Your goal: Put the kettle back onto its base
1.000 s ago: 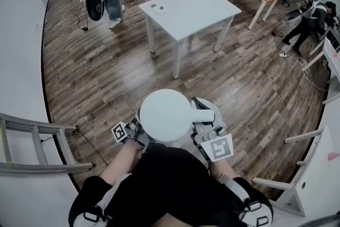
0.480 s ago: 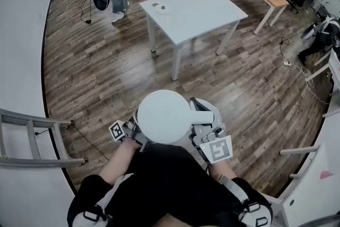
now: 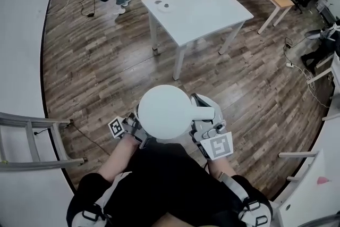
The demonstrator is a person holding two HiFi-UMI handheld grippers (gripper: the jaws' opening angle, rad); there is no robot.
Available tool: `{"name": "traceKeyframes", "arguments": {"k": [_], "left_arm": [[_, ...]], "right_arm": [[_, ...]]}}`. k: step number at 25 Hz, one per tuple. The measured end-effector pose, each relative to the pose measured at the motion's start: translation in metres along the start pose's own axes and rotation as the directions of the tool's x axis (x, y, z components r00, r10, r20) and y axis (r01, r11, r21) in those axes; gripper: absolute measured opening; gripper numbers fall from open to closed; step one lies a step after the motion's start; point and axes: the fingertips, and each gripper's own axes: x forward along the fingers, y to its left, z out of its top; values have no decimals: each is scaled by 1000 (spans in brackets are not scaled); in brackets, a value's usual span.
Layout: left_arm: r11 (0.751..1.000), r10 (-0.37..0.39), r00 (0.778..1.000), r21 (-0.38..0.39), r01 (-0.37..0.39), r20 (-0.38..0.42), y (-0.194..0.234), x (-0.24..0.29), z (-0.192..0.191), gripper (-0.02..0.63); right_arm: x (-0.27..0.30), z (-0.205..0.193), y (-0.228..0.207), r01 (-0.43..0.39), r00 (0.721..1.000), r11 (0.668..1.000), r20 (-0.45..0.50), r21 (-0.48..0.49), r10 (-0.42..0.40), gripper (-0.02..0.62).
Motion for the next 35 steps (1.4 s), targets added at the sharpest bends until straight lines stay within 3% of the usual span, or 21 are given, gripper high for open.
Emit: {"name": "traceKeyframes", "arguments": {"k": [17, 26, 35], "left_arm": [[999, -45, 999, -24, 45, -16, 5, 74, 138, 282], [998, -36, 998, -50, 34, -42, 5, 81, 184, 282], [997, -13, 999, -77, 10, -37, 27, 107, 210, 282]], "right_arm": [[150, -27, -15, 3, 1000, 999, -18, -35, -4, 3], [193, -42, -4, 27, 999, 998, -46, -59, -29, 3], [224, -63, -31, 41, 996, 998, -79, -38, -44, 3]]}}
